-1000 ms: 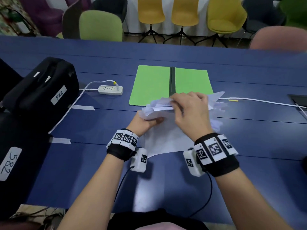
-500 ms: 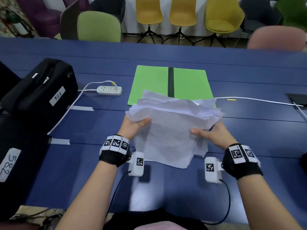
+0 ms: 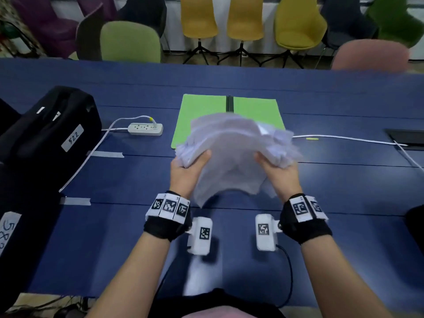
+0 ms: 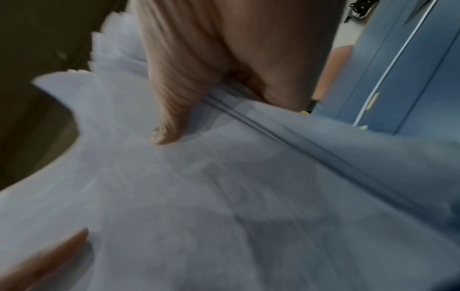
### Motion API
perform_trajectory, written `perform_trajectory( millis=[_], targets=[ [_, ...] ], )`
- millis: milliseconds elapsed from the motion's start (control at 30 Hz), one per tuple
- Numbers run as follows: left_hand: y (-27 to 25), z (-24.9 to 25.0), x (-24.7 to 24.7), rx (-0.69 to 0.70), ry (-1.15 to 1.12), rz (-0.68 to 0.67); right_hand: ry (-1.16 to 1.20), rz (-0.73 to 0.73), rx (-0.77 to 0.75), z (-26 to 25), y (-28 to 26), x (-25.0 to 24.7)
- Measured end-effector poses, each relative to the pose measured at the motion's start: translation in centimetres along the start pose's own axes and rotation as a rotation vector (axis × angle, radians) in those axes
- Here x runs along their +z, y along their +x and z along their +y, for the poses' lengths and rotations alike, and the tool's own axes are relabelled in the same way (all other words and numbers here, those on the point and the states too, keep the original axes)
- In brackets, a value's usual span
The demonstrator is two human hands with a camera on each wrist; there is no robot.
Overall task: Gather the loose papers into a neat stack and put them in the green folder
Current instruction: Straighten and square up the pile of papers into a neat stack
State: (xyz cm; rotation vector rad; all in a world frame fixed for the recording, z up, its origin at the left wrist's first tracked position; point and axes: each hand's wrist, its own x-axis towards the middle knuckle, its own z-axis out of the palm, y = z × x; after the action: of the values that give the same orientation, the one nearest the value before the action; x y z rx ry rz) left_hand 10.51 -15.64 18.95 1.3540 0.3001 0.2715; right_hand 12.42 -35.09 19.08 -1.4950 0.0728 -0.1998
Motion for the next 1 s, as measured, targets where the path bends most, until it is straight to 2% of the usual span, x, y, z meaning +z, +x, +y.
perform_trajectory(
  millis=[67,167,267,367,500,600,733,900,1000],
  targets=[
    [0.1,-0.3,-0.6,-0.067,0.0,-0.046,-0.01,-0.024,0.062,0.6,-0.3,-0.2],
    [0.7,0.6,-0.8,-0.047,-0.066,-0.06,-0.012,-0.007,-0.013,-0.9,0.5,-0.4],
    [1.3,1.7,0.3,-0.023,-0.048,0.022,-0.038,-0.006,-0.14,-2.2,1.5,-0.1],
    [1.8,1.9,1.5,0.022,0.149,0.139,-0.002,0.001,-0.149,-2.3,1.9,0.2],
    [2.3,1.6,2.2,-0.022,0.169,0.225,0.129,0.107,-0.118,-1.7,2.2,-0.8],
    [2.8,1.5,2.3,-0.035,0.18,0.223,0.174,0.068,-0.101,-1.6,2.4,-1.6],
    [3.0,2.0,2.6,-0.04,0.143,0.232,-0.017,-0.055,-0.173,-2.2,1.9,-0.6],
    [3.2,3.1,3.1,-0.132,0.121,0.292,-0.024,0.026,-0.206,-1.7,2.2,0.1],
    [3.7,3.2,3.2,-0.155,0.162,0.283,0.081,0.038,-0.177,-1.3,2.4,-0.5]
  ],
)
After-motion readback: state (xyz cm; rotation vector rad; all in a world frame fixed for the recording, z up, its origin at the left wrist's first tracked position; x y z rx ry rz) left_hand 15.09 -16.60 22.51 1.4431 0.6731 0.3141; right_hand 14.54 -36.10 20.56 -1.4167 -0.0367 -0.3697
